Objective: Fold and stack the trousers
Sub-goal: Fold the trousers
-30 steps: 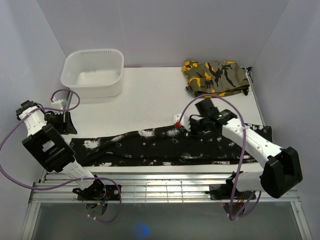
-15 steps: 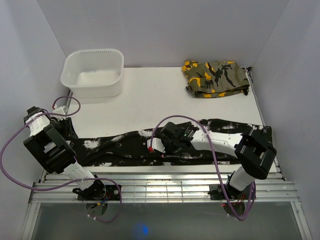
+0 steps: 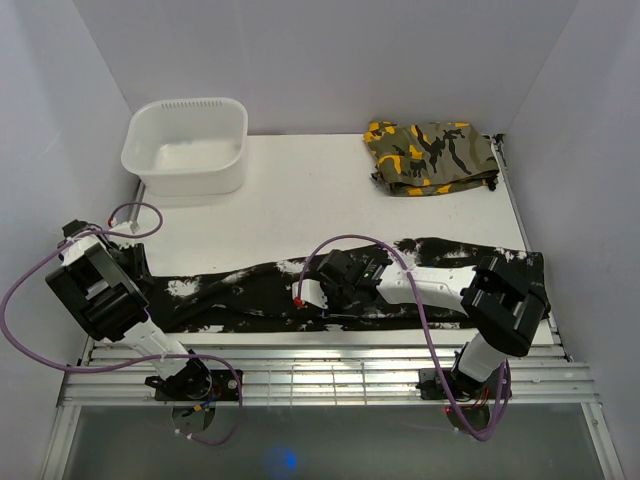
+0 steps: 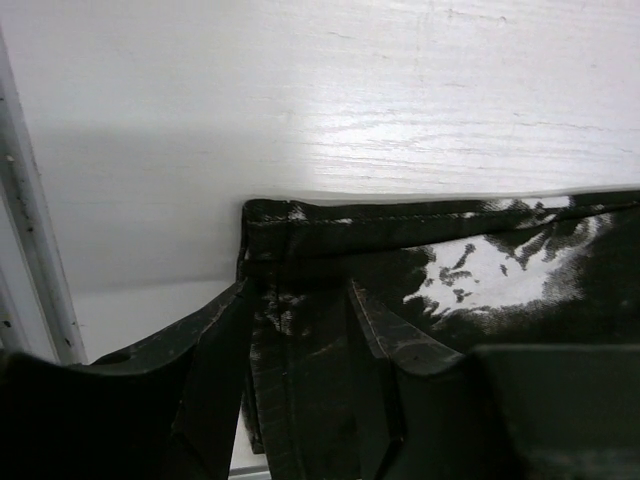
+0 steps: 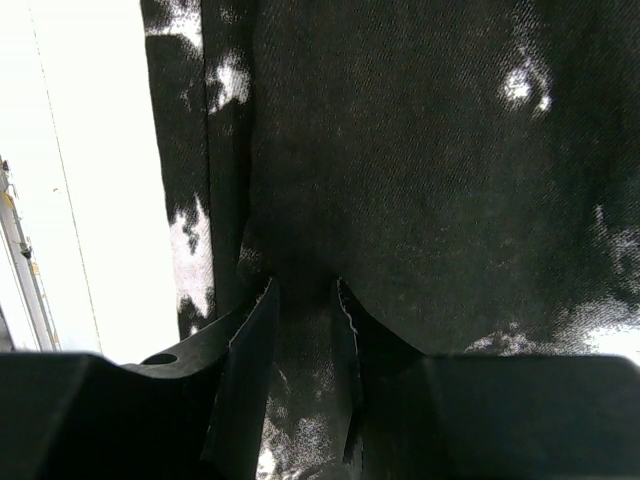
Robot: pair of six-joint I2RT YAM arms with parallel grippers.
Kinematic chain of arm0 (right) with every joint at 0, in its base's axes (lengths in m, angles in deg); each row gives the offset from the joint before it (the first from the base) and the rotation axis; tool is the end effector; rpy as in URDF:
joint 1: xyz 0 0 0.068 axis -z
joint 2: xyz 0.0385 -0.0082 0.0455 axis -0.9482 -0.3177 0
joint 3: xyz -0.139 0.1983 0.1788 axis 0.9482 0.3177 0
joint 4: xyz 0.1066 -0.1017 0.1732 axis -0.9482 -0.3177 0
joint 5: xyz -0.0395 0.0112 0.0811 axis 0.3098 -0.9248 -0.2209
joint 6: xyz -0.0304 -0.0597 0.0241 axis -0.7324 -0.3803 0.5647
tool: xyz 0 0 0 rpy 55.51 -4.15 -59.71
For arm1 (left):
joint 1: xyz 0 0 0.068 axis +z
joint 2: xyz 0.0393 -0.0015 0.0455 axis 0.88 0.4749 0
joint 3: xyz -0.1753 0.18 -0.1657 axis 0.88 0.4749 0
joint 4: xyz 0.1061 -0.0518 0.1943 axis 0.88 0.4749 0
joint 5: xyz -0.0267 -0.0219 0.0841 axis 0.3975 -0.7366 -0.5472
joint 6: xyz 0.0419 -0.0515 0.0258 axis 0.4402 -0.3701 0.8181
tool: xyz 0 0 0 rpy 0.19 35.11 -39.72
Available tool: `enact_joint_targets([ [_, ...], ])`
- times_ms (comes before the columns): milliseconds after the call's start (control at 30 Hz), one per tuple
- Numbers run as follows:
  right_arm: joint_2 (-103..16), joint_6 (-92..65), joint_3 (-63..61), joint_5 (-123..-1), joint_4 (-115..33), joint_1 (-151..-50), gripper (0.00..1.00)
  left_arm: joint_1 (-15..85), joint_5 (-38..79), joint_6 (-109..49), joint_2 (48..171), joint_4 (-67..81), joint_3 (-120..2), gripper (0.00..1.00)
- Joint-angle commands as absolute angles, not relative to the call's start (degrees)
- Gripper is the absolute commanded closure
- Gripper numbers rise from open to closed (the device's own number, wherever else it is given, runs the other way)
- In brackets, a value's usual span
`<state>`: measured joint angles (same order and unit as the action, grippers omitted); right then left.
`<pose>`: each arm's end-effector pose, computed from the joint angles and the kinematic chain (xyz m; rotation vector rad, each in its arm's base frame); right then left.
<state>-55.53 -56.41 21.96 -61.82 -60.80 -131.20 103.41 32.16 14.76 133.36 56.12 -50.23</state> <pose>0.1436 0.2604 0.2009 -1.9967 1.7530 0.3054 0.2273 0.1761 0.2030 -0.1830 2.8073 -0.2799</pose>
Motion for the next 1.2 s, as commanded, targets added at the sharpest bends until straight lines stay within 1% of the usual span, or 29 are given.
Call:
enact_joint_targets([
  [0,-56.8,-55.5,23.2,-61.2,-60.0,-131.6,0.67,103.3,29.6,15.2,131.4,52.5,-49.4,0.48],
  [33,-56.9,-55.3,23.2,-61.3,-60.1,-131.6,0.67,103.3,29.4,15.3,130.9,52.4,-49.2,0.44],
  [167,-57.2,-55.0,23.2,-61.2,-60.2,-131.6,0.67,103.3,28.2,16.1,129.5,52.1,-48.4,0.42],
  [233,-57.1,-55.0,23.2,-61.2,-60.2,-131.6,0.67,103.3,28.3,16.2,129.1,52.2,-48.0,0.43],
  [333,-57.2,-54.7,23.0,-61.3,-60.3,-131.6,0.67,103.3,29.9,16.2,129.7,53.5,-48.2,0.48],
  [367,-57.2,-54.7,23.0,-61.2,-60.2,-131.6,0.67,103.3,30.3,16.1,130.0,53.7,-48.5,0.54],
  [433,-57.2,-54.6,22.9,-61.3,-60.4,-131.7,0.67,103.2,31.4,16.0,130.2,54.4,-48.8,0.62],
  [467,-57.1,-54.6,22.9,-61.4,-60.4,-131.7,0.67,103.3,31.7,16.0,130.1,54.5,-49.2,0.68],
  [500,-57.1,-54.7,22.9,-61.4,-60.4,-131.7,0.68,103.3,32.0,15.9,129.8,54.7,-49.5,0.76],
  [567,-57.1,-54.7,22.9,-61.5,-60.4,-131.7,0.68,103.3,32.3,16.1,129.4,55.7,-50.0,0.84],
  [600,-57.2,-54.7,23.0,-61.6,-60.4,-131.7,0.69,103.3,32.7,16.4,129.3,56.0,-50.7,0.91],
  [667,-57.3,-54.7,23.0,-61.9,-60.4,-131.7,0.69,103.2,33.3,16.8,129.2,57.2,-51.4,0.99],
  [933,-57.6,-54.8,23.1,-62.3,-60.7,-132.0,0.70,103.3,35.1,16.8,128.7,59.3,-55.5,1.00],
  [1167,-57.9,-54.9,23.0,-62.4,-61.0,-132.4,0.69,103.0,35.2,16.5,130.7,59.1,-55.7,0.99],
])
